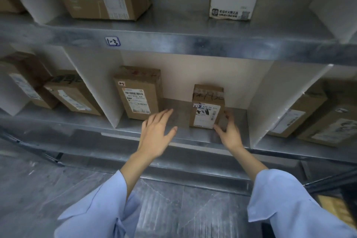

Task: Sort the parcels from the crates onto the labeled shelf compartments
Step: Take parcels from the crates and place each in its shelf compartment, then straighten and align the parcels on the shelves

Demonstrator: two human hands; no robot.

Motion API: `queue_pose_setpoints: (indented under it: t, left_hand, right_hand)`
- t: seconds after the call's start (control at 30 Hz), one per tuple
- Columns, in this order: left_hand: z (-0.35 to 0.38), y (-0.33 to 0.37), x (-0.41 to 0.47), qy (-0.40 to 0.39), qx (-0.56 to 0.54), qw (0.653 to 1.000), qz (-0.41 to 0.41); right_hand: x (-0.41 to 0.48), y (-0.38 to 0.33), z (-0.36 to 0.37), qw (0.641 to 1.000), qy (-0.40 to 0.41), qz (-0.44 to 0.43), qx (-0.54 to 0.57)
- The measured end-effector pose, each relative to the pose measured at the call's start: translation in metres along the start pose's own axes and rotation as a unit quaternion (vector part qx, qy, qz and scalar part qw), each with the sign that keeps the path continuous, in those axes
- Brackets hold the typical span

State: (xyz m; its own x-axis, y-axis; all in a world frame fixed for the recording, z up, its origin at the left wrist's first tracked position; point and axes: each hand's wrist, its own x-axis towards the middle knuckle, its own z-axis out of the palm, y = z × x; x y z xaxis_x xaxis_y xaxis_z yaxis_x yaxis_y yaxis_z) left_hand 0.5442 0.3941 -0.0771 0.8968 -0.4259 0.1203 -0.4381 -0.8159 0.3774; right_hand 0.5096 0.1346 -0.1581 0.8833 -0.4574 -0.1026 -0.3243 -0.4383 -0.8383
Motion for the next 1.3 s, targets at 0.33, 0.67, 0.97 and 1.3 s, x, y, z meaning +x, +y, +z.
queue_pose_setpoints:
  t: [0.33,0.67,0.97,1.3]
  left_hand:
    - [-0.045,-0.001,-0.061,0.012,0.002,1.0,0.023]
    - [-0.052,0.023,-0.115,0.011,-0.004,0.997,0.078]
    - [-0.013,0.122,-0.1,-0.001,-0.037,0.983,0.179]
    - [0.048,0.276,-0.048,0.022,-0.02,0.968,0.247]
  right_hand:
    - [-0.086,-0.03,-0.024,0.996,0.023,-0.017,-0.09]
    - [-0.186,-0.038,-0.073,0.994,0.096,-0.022,-0.054]
    - [-0.199,0.005,-0.179,0.98,0.174,0.015,-0.097]
    - [-0.14,0.061,-0.311,0.96,0.207,-0.006,-0.19]
